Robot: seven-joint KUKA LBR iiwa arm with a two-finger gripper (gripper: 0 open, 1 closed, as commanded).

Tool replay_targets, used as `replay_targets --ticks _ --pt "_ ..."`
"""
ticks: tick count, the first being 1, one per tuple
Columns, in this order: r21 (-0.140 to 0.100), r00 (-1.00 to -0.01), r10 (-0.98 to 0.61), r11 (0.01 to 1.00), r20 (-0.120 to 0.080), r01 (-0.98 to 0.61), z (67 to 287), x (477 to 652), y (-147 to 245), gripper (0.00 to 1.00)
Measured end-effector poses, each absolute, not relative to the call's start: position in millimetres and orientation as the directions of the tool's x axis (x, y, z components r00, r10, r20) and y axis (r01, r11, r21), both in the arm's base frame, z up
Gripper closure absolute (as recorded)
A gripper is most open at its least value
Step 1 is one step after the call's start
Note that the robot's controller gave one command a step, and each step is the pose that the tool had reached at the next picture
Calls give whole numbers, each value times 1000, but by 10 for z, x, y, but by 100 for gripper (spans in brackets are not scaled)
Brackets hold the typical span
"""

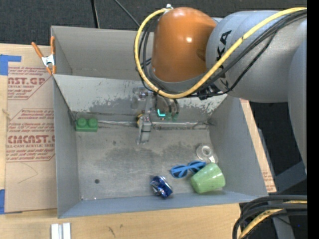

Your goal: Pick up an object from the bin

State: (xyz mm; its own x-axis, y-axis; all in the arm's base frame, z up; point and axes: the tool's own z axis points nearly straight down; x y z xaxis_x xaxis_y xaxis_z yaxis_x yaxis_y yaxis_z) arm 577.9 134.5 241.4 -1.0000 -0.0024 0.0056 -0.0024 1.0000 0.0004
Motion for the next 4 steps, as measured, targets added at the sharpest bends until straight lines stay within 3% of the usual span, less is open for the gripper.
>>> replay_targets --ticks 1,2,3,4 --pt "-1 -1000 -20 1000 7 -20 1412 5694 711 0" --pt "-1 -954 299 954 2 299 1626 4995 572 0" --pt "0 -995 96 995 2 96 1454 4789 579 0" --pt "0 -988 -153 988 -9 -153 701 4835 505 0"
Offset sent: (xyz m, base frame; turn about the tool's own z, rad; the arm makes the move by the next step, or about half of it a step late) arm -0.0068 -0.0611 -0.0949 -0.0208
